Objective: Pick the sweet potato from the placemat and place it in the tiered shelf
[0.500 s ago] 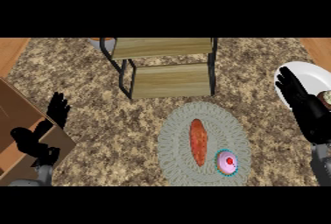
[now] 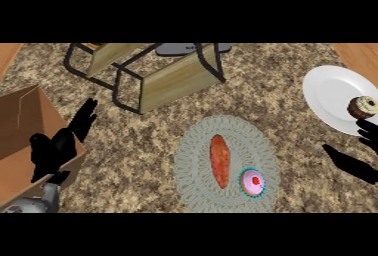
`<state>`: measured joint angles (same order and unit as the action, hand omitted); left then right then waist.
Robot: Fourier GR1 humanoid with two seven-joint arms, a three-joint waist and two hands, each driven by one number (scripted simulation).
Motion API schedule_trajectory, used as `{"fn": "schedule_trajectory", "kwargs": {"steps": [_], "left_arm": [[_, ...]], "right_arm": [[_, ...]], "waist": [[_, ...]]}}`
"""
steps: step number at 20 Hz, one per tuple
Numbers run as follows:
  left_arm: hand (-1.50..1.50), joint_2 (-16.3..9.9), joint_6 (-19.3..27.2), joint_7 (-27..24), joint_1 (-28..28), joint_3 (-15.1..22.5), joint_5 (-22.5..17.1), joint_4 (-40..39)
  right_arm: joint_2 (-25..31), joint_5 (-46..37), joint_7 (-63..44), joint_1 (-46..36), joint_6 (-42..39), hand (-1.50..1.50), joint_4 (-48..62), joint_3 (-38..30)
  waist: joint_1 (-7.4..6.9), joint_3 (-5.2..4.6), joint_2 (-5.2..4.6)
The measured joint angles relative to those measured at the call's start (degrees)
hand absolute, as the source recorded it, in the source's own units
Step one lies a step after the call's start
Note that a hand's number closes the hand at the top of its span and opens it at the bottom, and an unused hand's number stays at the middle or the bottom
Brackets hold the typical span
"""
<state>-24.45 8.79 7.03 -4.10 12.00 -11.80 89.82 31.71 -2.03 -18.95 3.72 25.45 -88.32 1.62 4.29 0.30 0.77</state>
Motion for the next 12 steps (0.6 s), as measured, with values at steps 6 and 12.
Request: {"fn": "schedule_trajectory", "kwargs": {"steps": [6, 12], "left_arm": [[0.00, 2.42, -3.74, -0.47, -1.61, 1.45, 2.59, -0.36], [0.00, 4.57, -6.05, 0.56, -3.26, 1.15, 3.54, 0.05]], "right_arm": [[-11.04, -2.12, 1.28, 5.95, 8.63, -1.50, -9.54, 5.53], [-9.70, -6.57, -5.59, 5.98, 6.57, -1.50, -19.29, 12.09]], "waist": [[-1.55, 0.54, 0.26], [-3.13, 0.54, 0.21]]}}
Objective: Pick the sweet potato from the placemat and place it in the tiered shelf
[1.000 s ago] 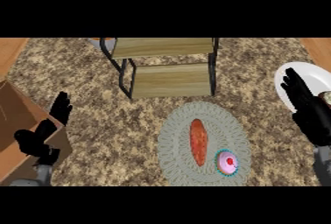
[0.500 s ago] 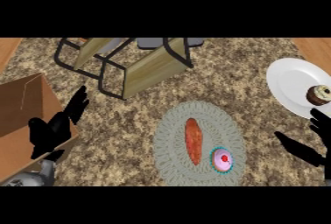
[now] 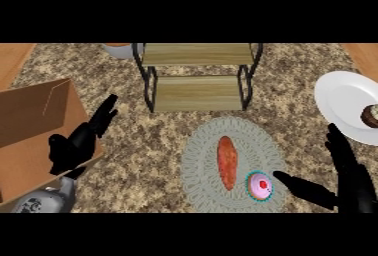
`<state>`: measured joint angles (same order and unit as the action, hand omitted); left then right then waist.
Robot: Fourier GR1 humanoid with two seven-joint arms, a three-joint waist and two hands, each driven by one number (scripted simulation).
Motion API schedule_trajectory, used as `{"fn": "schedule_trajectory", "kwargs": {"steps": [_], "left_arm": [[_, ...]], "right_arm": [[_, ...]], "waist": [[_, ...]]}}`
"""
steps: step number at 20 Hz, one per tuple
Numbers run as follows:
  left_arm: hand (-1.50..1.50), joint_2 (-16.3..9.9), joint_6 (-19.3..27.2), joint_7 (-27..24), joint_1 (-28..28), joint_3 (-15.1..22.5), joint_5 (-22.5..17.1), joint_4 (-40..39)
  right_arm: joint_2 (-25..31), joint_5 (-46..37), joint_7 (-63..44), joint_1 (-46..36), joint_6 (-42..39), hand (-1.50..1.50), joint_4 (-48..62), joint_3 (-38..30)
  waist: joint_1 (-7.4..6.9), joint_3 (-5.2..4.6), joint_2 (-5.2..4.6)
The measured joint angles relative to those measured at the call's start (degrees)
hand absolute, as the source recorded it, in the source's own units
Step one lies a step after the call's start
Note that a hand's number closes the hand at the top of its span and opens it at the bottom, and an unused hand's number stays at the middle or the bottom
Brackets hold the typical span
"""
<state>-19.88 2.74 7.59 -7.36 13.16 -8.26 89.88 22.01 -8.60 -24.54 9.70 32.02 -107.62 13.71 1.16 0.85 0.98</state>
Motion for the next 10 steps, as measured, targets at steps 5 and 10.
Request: {"fn": "schedule_trajectory", "kwargs": {"steps": [5, 10], "left_arm": [[0.00, 1.02, -2.06, 1.16, -1.33, -0.14, 1.00, 0.99], [0.00, 3.22, -3.28, 0.88, -3.85, 0.23, 1.14, 2.63]], "right_arm": [[3.53, -3.38, -13.43, -2.68, -5.57, -1.50, -2.95, 5.49], [11.47, -11.39, -25.84, -5.01, -13.08, -1.50, -1.64, 9.20]], "waist": [[-1.69, -0.15, -0.28], [-3.15, -0.63, -0.61]]}}
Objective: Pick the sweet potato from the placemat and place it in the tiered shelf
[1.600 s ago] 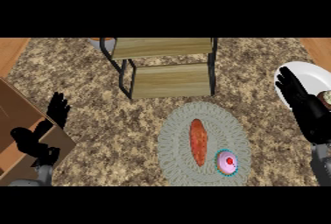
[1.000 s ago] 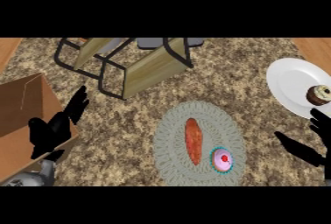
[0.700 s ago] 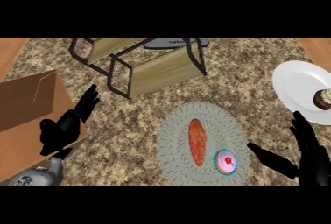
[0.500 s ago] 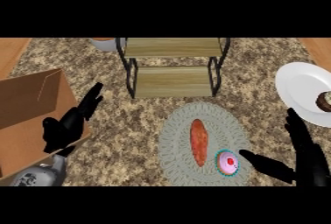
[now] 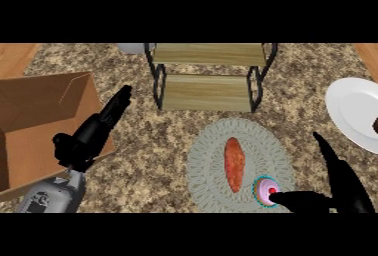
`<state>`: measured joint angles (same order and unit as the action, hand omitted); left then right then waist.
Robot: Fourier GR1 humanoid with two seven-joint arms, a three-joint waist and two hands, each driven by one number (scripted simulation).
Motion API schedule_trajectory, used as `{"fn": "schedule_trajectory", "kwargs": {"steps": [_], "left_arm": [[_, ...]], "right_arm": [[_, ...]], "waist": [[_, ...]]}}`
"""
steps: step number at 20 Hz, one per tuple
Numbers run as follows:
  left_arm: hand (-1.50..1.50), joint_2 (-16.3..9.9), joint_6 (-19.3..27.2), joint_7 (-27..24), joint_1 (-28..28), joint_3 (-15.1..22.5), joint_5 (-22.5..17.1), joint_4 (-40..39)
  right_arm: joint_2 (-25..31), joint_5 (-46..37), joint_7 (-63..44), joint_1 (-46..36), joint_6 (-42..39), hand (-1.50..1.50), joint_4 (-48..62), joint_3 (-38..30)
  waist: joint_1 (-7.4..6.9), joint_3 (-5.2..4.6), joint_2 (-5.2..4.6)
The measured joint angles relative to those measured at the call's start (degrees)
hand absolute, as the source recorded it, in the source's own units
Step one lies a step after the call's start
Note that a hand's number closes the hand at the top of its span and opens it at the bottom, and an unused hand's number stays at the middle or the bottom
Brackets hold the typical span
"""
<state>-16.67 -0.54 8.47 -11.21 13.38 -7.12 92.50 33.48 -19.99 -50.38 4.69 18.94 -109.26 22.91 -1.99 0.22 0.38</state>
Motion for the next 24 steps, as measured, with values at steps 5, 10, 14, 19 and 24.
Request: {"fn": "schedule_trajectory", "kwargs": {"steps": [5, 10, 14, 19, 24], "left_arm": [[0.00, 2.45, -0.15, -0.58, -1.65, 0.85, 0.30, -0.36], [0.00, 3.92, 0.22, 0.80, -1.98, 1.78, 1.07, -0.53], [0.00, 4.56, 0.69, 1.53, -1.90, 2.46, 2.10, -0.54], [0.00, 4.89, 1.16, 2.25, -1.26, 2.76, 2.95, -0.09], [0.00, 5.01, 1.83, 2.98, -0.58, 2.59, 3.65, 0.35]], "right_arm": [[4.07, -5.35, -9.54, -4.33, -7.00, -1.50, 0.93, 2.43], [1.34, -7.27, -14.08, -9.35, -10.95, -1.50, 2.28, 5.70], [-2.54, -7.30, -16.54, -12.93, -13.28, -1.50, 5.30, 7.09], [-7.11, -7.85, -18.88, -15.87, -15.79, -1.50, 10.05, 8.13], [-11.61, -9.90, -20.32, -18.90, -17.32, -1.50, 14.56, 8.75]], "waist": [[-1.21, -0.06, -0.20], [-2.09, 0.18, -0.15], [-2.44, 0.34, -0.21], [-2.26, 0.44, -0.09], [-1.70, 0.54, 0.10]]}}
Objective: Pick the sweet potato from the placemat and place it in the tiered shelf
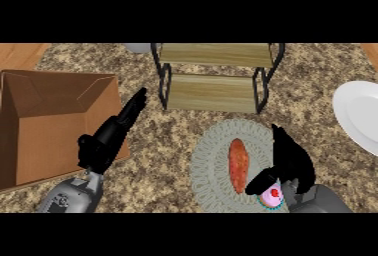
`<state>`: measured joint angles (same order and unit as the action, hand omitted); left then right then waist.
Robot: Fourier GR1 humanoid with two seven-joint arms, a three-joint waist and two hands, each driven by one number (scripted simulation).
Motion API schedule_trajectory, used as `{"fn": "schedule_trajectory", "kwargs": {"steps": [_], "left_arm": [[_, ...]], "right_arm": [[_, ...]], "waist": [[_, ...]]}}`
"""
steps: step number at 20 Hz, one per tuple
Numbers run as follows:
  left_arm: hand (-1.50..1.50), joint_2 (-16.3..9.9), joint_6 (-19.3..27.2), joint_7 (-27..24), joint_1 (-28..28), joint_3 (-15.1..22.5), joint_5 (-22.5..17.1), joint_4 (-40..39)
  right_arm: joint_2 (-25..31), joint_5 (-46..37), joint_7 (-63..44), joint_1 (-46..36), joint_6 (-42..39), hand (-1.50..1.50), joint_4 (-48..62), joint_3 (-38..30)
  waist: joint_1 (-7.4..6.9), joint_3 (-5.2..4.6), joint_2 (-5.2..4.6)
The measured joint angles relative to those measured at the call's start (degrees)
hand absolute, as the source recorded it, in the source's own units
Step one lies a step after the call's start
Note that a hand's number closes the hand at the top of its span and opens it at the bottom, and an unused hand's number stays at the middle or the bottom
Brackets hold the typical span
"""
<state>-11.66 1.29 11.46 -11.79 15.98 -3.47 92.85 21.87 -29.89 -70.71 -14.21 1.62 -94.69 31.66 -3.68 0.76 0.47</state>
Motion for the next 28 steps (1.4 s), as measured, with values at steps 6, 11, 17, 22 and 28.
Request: {"fn": "schedule_trajectory", "kwargs": {"steps": [6, 11, 17, 22, 28], "left_arm": [[0.00, -0.05, 0.60, 1.01, 1.03, -0.40, 0.54, 0.57], [0.00, -0.56, 0.33, 1.09, 1.99, -1.00, 0.37, 1.31], [0.00, -0.33, 1.10, 0.97, 2.79, -1.30, 1.22, 1.62], [0.00, -0.47, 0.75, 0.91, 3.44, -1.63, 0.96, 2.18], [0.00, -0.53, 0.93, 0.71, 3.93, -2.13, 1.30, 2.33]], "right_arm": [[-3.90, -4.17, -0.53, -2.10, -1.89, -1.50, 5.41, 0.63], [-7.26, -6.64, -0.61, -3.37, -3.68, -1.50, 8.85, 0.11], [-10.59, -9.03, -0.58, -4.67, -5.30, -1.50, 12.39, -1.19], [-13.36, -11.32, -0.30, -5.16, -6.18, -1.50, 15.35, -2.39], [-15.26, -12.84, 0.66, -5.40, -7.71, -1.50, 17.54, -4.59]], "waist": [[1.09, 0.10, 0.24], [1.88, 0.20, 0.42], [2.65, 0.27, 0.54], [2.86, 0.24, 0.65], [3.37, 0.30, 0.76]]}}
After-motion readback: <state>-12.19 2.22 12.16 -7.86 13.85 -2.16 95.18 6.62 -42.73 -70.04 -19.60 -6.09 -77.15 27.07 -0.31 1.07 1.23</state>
